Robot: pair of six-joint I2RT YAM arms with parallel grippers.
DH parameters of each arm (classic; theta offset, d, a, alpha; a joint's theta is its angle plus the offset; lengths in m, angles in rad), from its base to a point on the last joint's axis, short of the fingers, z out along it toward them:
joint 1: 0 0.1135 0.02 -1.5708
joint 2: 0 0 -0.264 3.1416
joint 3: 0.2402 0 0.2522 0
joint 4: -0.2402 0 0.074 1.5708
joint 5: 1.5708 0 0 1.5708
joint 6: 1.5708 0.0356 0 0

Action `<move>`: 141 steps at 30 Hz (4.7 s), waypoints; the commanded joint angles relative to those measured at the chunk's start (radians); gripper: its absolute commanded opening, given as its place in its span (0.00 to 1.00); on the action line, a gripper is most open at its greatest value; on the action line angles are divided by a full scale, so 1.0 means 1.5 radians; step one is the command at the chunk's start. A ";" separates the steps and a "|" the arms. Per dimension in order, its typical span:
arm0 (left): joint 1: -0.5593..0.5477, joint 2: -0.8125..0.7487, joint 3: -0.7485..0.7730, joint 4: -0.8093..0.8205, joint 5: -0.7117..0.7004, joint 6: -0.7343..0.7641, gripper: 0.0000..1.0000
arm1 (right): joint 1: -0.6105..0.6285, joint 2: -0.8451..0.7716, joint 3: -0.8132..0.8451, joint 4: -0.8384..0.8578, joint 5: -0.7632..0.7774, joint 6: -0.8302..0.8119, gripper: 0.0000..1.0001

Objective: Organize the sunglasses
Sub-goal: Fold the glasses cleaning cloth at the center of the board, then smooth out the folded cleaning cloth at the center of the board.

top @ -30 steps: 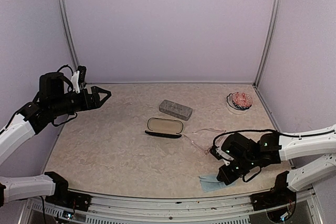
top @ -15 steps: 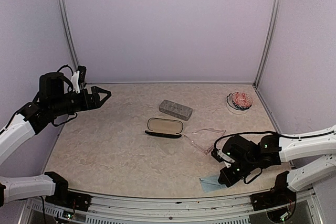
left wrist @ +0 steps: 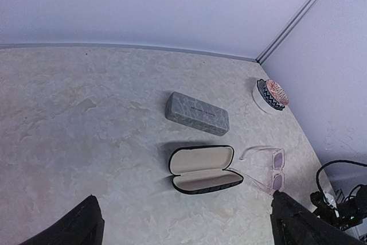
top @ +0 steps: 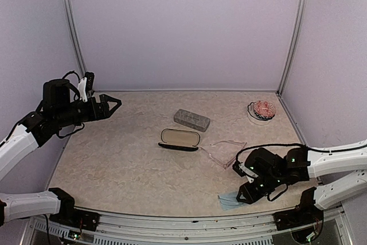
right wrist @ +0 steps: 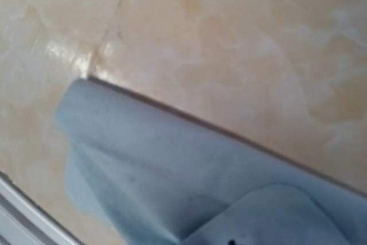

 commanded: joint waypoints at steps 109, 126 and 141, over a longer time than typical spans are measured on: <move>0.006 -0.002 -0.005 0.004 0.005 0.012 0.99 | 0.170 0.111 0.114 -0.022 0.190 -0.060 0.17; 0.006 0.001 -0.006 0.005 0.010 0.011 0.99 | 0.040 -0.021 0.022 -0.093 0.199 0.130 0.33; 0.006 0.003 -0.006 0.005 0.010 0.011 0.99 | -0.008 0.019 0.003 -0.071 0.185 0.134 0.30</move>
